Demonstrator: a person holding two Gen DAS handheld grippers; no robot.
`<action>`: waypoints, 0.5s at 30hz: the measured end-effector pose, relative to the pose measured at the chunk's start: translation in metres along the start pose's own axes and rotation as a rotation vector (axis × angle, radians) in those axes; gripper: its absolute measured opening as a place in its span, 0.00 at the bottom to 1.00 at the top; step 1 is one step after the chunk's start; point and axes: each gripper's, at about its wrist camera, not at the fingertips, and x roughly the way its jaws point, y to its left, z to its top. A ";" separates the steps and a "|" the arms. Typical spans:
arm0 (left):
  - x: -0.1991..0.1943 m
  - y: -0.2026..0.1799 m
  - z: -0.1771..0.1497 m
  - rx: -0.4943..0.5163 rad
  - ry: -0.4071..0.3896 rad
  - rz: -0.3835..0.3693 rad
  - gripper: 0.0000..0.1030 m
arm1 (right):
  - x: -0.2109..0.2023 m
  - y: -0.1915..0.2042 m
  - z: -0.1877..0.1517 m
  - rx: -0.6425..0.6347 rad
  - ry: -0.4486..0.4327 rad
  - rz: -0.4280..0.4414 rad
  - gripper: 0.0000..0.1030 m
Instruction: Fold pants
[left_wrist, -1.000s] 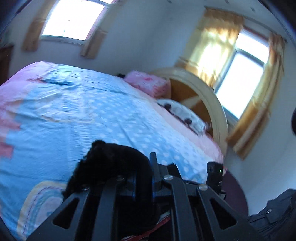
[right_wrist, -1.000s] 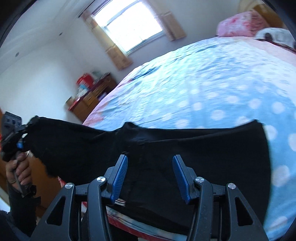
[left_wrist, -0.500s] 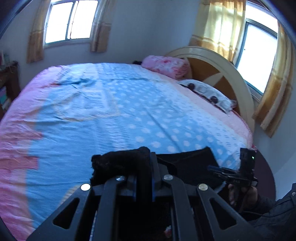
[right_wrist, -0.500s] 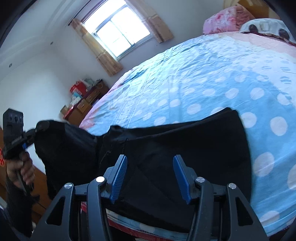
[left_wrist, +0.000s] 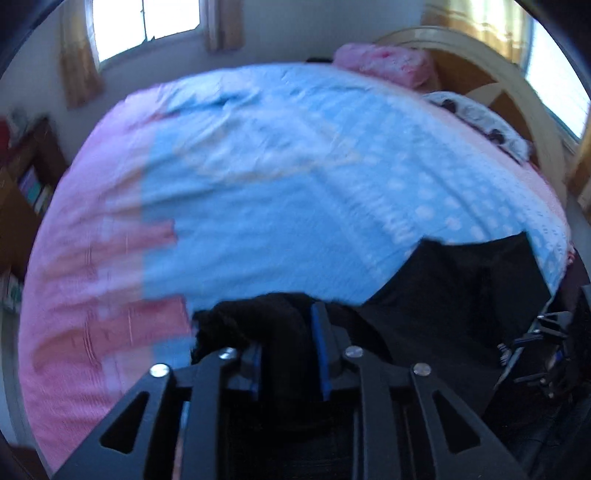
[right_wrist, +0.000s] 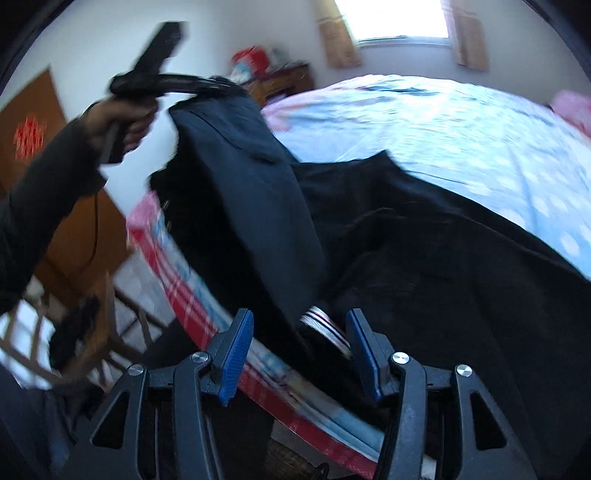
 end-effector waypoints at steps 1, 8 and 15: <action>0.005 0.005 -0.011 -0.026 0.016 -0.013 0.35 | 0.001 0.004 -0.001 -0.016 0.007 0.002 0.53; -0.003 0.029 -0.072 -0.196 -0.049 -0.156 0.59 | 0.027 0.023 0.026 -0.091 0.048 -0.019 0.56; -0.006 0.017 -0.062 -0.247 -0.114 -0.341 0.37 | 0.076 0.095 0.068 -0.408 0.039 -0.087 0.60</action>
